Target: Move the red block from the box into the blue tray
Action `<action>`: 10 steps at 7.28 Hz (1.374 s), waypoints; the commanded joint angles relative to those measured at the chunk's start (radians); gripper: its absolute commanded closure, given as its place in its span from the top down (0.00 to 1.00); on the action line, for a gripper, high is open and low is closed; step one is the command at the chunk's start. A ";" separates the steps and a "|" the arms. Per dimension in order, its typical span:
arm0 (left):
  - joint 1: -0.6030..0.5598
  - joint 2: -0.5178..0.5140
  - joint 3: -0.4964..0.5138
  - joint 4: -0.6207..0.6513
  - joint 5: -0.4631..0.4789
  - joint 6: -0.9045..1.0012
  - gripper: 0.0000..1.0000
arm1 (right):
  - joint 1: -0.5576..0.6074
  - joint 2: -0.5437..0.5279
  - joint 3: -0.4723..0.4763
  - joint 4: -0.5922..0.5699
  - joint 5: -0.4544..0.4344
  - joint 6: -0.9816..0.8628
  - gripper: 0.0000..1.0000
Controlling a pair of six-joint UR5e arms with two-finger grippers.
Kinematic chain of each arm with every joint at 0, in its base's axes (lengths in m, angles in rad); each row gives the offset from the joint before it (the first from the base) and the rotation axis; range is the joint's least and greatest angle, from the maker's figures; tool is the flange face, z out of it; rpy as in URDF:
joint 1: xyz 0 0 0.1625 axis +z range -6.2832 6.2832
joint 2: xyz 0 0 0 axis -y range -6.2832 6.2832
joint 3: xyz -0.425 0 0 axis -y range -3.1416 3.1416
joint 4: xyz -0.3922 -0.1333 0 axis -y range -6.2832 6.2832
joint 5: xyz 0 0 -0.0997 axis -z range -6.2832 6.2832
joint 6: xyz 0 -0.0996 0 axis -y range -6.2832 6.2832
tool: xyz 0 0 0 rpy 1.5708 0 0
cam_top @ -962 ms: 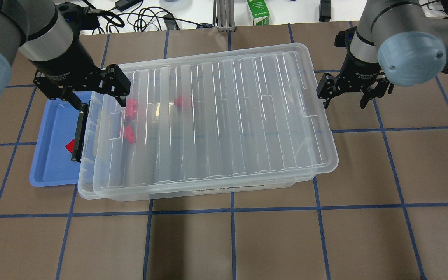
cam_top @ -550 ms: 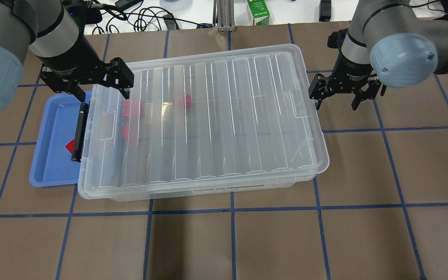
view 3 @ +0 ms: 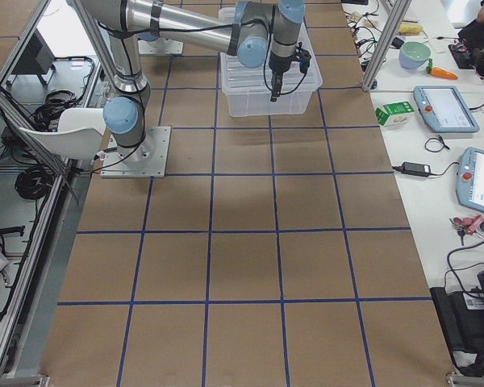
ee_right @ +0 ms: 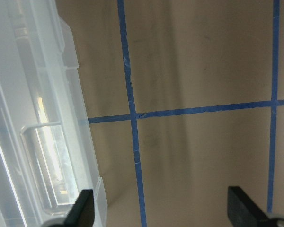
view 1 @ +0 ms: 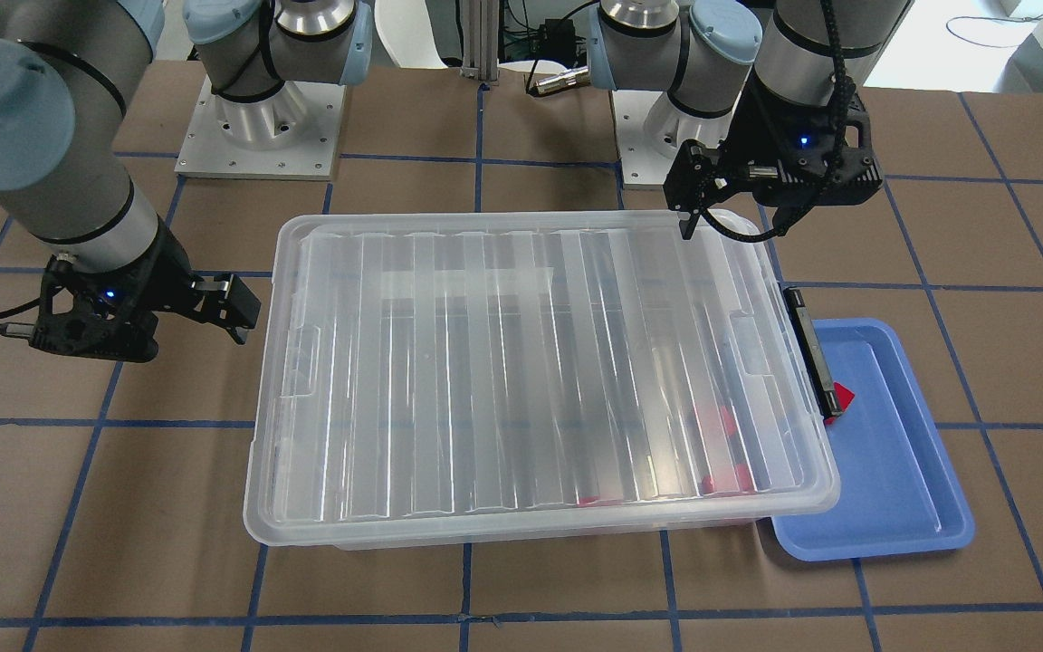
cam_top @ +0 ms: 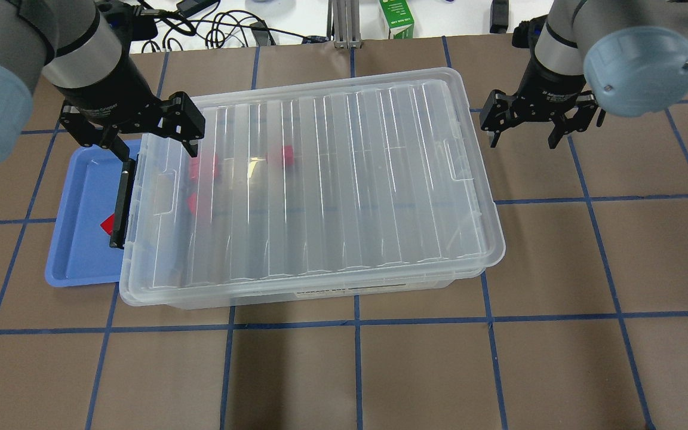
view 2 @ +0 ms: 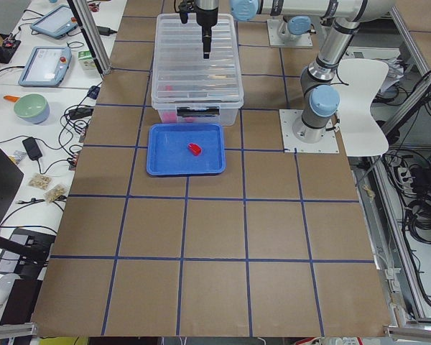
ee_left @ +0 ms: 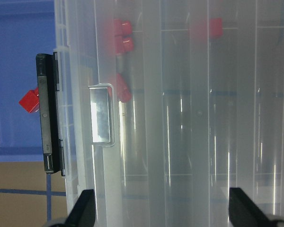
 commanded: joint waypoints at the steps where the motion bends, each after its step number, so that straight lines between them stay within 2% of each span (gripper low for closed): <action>1: -0.001 -0.005 0.014 -0.005 0.001 0.004 1.00 | -0.002 -0.026 -0.068 0.058 0.019 0.001 1.00; 2: -0.002 -0.002 0.005 -0.005 0.001 0.004 1.00 | -0.001 -0.067 -0.072 0.131 0.054 0.044 1.00; 4: -0.002 0.004 0.005 -0.007 0.002 0.004 1.00 | 0.002 -0.124 -0.058 0.185 0.046 0.063 1.00; 10: -0.001 0.007 0.009 -0.016 0.004 0.001 1.00 | 0.039 -0.155 -0.040 0.196 0.036 0.067 1.00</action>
